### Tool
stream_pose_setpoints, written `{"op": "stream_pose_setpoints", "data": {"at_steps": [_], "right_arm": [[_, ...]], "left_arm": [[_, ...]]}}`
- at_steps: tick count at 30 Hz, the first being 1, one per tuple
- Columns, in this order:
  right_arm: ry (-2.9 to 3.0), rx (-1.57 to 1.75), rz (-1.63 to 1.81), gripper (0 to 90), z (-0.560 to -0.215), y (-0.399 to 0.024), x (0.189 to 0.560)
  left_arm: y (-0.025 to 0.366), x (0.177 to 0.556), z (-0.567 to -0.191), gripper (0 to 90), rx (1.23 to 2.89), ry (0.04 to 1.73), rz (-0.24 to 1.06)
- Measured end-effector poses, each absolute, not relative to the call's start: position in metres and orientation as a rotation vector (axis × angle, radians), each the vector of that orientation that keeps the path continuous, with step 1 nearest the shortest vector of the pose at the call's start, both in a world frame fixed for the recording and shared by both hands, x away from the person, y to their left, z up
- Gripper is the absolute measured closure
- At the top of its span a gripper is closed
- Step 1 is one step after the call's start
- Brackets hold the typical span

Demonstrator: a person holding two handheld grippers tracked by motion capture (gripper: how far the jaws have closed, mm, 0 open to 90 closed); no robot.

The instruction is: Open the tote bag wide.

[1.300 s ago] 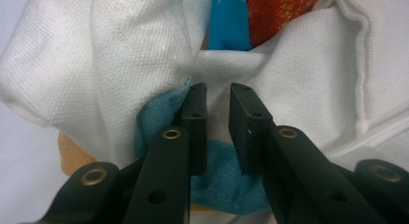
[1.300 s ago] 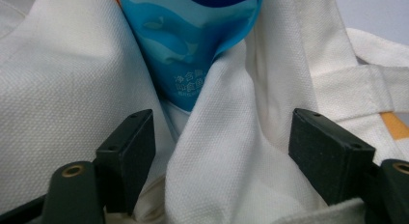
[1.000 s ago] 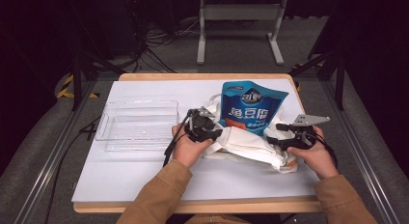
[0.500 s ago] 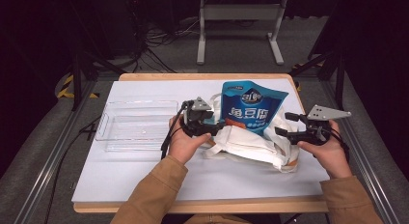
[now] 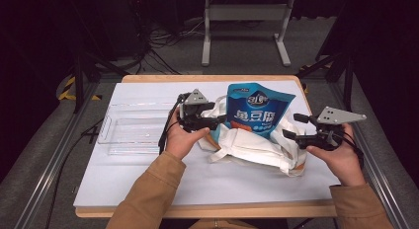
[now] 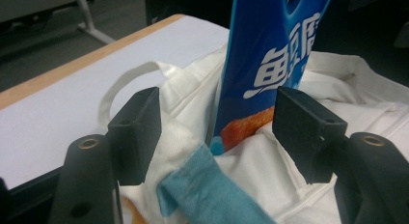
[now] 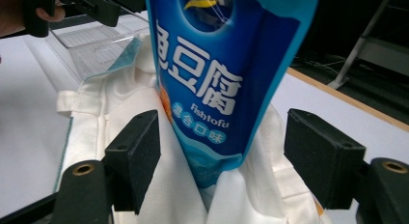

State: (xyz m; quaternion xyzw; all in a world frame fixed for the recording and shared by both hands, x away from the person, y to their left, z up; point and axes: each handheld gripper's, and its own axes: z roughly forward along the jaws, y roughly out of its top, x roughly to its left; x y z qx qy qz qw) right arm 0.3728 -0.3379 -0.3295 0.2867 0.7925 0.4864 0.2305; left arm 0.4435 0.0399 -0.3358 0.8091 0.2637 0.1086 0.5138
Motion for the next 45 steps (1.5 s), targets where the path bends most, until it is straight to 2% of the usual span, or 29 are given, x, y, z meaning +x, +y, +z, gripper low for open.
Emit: {"op": "stream_pose_setpoints", "data": {"at_steps": [5, 10, 15, 21, 28, 30, 45], "right_arm": [[2.192, 0.746, 1.349, 29.5, -0.322, -0.330, 0.363], [2.194, 0.726, 1.360, 28.9, -0.316, -0.326, 0.356], [2.147, 0.708, 1.309, 29.2, -0.310, -0.325, 0.349], [2.140, 0.698, 1.339, 29.2, -0.307, -0.326, 0.345], [2.143, 0.693, 1.359, 29.2, -0.306, -0.325, 0.344], [2.142, 0.693, 1.360, 29.6, -0.306, -0.325, 0.344], [2.128, 0.713, 1.373, 30.1, -0.305, -0.329, 0.344]], "left_arm": [[0.034, 0.449, -0.326, 33.9, 1.901, 0.535, 0.296], [0.030, 0.459, -0.324, 30.7, 1.875, 0.539, 0.240], [0.022, 0.470, -0.325, 35.2, 1.807, 0.485, 0.154], [0.016, 0.482, -0.332, 33.5, 1.770, 0.474, 0.112], [0.009, 0.482, -0.337, 33.3, 1.787, 0.457, 0.122], [0.007, 0.481, -0.338, 38.0, 1.757, 0.468, 0.108], [-0.017, 0.483, -0.348, 37.5, 1.801, 0.432, 0.142]]}}
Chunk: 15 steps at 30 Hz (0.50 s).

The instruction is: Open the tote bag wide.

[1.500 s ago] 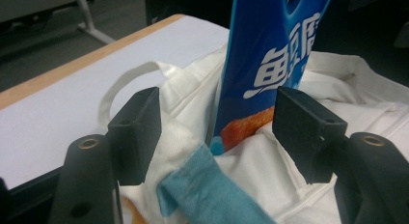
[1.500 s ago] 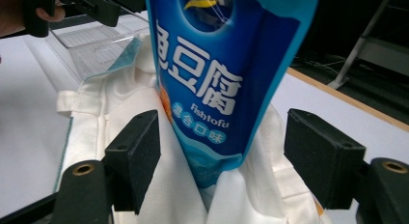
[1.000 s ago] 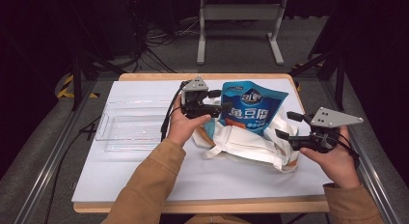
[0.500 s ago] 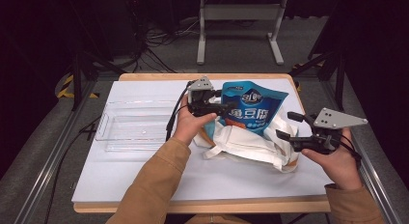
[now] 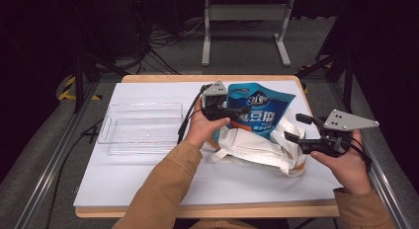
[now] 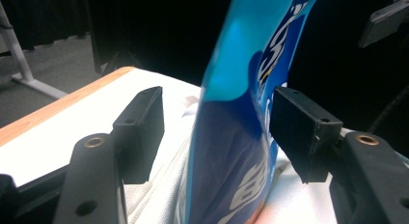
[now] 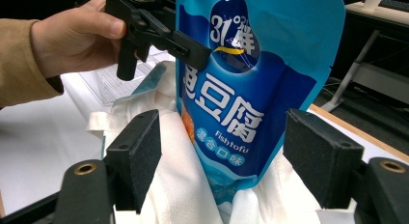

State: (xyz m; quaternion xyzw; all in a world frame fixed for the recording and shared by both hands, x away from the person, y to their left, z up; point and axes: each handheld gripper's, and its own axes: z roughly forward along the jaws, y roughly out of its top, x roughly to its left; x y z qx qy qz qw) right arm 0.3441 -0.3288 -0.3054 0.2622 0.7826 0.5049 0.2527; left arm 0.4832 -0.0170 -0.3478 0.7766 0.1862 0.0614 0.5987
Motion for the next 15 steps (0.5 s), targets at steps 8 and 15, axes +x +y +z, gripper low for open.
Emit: {"op": "stream_pose_setpoints", "data": {"at_steps": [8, 15], "right_arm": [[2.135, 0.713, 1.379, 30.1, -0.3062, -0.3283, 0.3441], [2.136, 0.732, 1.367, 31.2, -0.3075, -0.3286, 0.3450]], "left_arm": [[-0.0250, 0.4847, -0.3511, 39.3, 1.807, 0.415, 0.129], [-0.0267, 0.4854, -0.3537, 48.1, 1.814, 0.397, 0.080]]}}
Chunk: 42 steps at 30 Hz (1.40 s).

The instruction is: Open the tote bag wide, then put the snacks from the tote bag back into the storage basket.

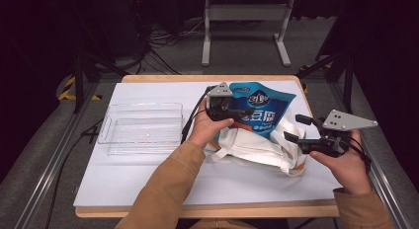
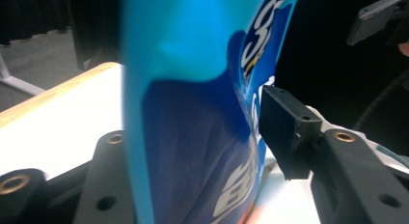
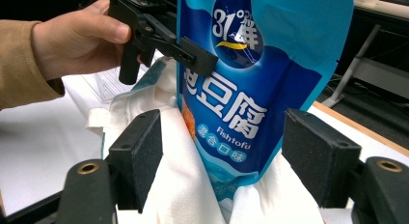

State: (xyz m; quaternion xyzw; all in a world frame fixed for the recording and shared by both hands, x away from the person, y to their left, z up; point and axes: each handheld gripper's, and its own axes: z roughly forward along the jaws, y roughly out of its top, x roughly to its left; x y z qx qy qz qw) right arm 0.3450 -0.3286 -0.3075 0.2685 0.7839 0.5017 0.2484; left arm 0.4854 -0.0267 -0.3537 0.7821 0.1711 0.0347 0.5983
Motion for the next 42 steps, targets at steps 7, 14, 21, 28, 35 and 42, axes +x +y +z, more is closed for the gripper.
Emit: {"op": "stream_pose_setpoints", "data": {"at_steps": [7, 14, 21, 28, 35, 42], "right_arm": [[2.141, 0.726, 1.374, 31.4, -0.308, -0.328, 0.345], [2.139, 0.721, 1.377, 31.4, -0.308, -0.327, 0.344], [2.130, 0.720, 1.381, 31.4, -0.307, -0.328, 0.344], [2.128, 0.721, 1.381, 31.5, -0.307, -0.329, 0.344], [2.120, 0.714, 1.393, 31.3, -0.307, -0.331, 0.344], [2.121, 0.699, 1.402, 32.2, -0.306, -0.332, 0.343]], "left_arm": [[-0.025, 0.486, -0.355, 64.9, 1.840, 0.371, 0.102], [-0.026, 0.481, -0.353, 79.4, 1.874, 0.330, 0.104], [-0.029, 0.477, -0.350, 89.1, 1.900, 0.340, 0.093], [-0.030, 0.474, -0.348, 89.6, 1.891, 0.355, 0.086], [-0.031, 0.471, -0.339, 89.6, 1.897, 0.355, 0.072], [-0.031, 0.468, -0.325, 89.6, 1.902, 0.340, 0.065]]}}
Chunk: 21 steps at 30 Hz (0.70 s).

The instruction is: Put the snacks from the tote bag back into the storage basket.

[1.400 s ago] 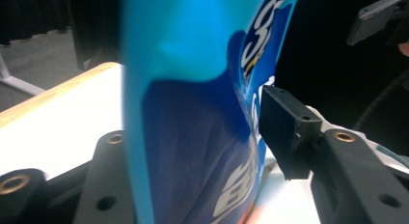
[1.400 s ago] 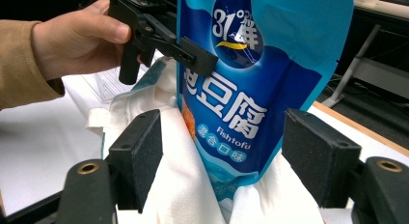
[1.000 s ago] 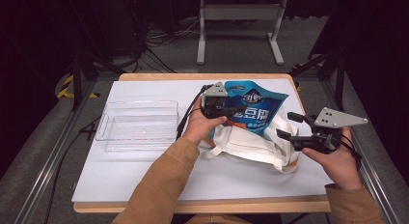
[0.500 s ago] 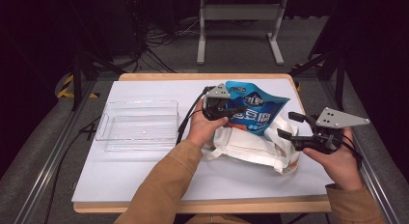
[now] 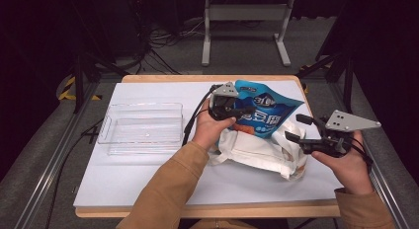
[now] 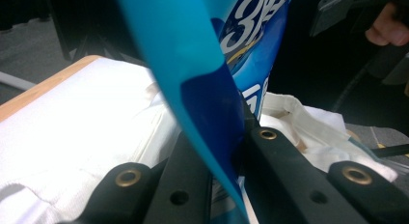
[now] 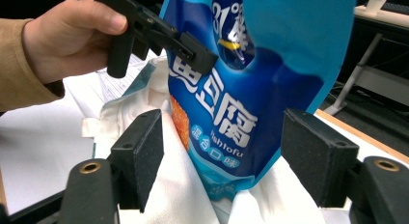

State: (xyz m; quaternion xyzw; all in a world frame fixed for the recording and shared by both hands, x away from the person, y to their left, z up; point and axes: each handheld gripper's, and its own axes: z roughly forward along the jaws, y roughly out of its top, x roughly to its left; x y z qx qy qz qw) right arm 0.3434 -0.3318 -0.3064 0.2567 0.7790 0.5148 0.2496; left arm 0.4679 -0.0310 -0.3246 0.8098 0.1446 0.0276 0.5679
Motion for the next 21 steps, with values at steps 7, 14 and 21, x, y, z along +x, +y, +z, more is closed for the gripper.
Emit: {"op": "stream_pose_setpoints", "data": {"at_steps": [7, 14, 21], "right_arm": [[2.181, 0.606, 1.410, 36.4, -0.312, -0.328, 0.343], [2.199, 0.585, 1.434, 39.4, -0.313, -0.326, 0.342], [2.167, 0.567, 1.510, 38.9, -0.318, -0.326, 0.342]], "left_arm": [[-0.028, 0.466, -0.308, 89.6, 1.895, 0.306, 0.065], [-0.025, 0.463, -0.291, 89.6, 1.880, 0.290, 0.061], [-0.021, 0.461, -0.277, 89.6, 1.862, 0.279, 0.059]]}}
